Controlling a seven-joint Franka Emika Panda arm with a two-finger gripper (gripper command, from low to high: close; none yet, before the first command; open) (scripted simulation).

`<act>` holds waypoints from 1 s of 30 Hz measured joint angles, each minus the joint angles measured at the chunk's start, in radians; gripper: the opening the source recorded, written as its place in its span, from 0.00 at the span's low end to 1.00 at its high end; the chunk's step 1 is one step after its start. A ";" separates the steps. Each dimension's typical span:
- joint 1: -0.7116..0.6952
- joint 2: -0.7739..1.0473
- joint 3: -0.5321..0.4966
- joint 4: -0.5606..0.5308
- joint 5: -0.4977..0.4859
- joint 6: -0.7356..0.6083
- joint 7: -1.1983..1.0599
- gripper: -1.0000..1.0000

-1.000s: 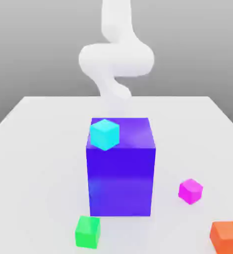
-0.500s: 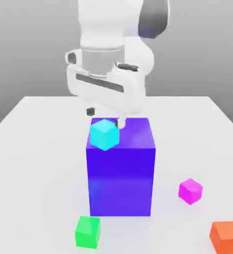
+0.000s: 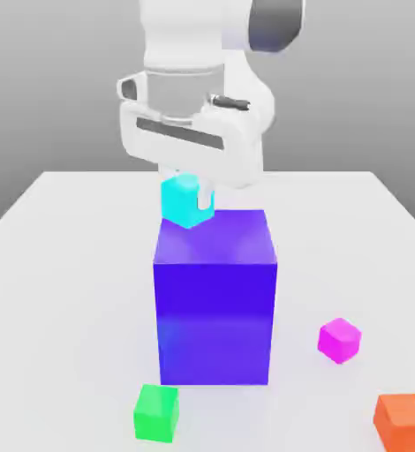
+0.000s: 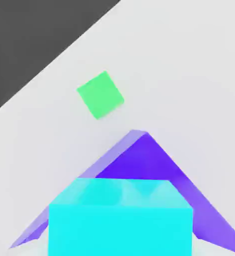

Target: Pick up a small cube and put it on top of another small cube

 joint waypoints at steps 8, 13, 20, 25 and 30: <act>0.157 0.076 0.024 -0.017 0.073 0.089 -0.271 0.00; 0.250 0.128 0.049 -0.028 0.116 0.146 -0.437 0.00; 0.375 0.202 0.092 -0.043 0.167 0.227 -0.661 0.00; 0.459 0.256 0.129 -0.054 0.193 0.286 -0.813 0.00; 0.538 0.309 0.172 -0.066 0.209 0.348 -0.956 0.00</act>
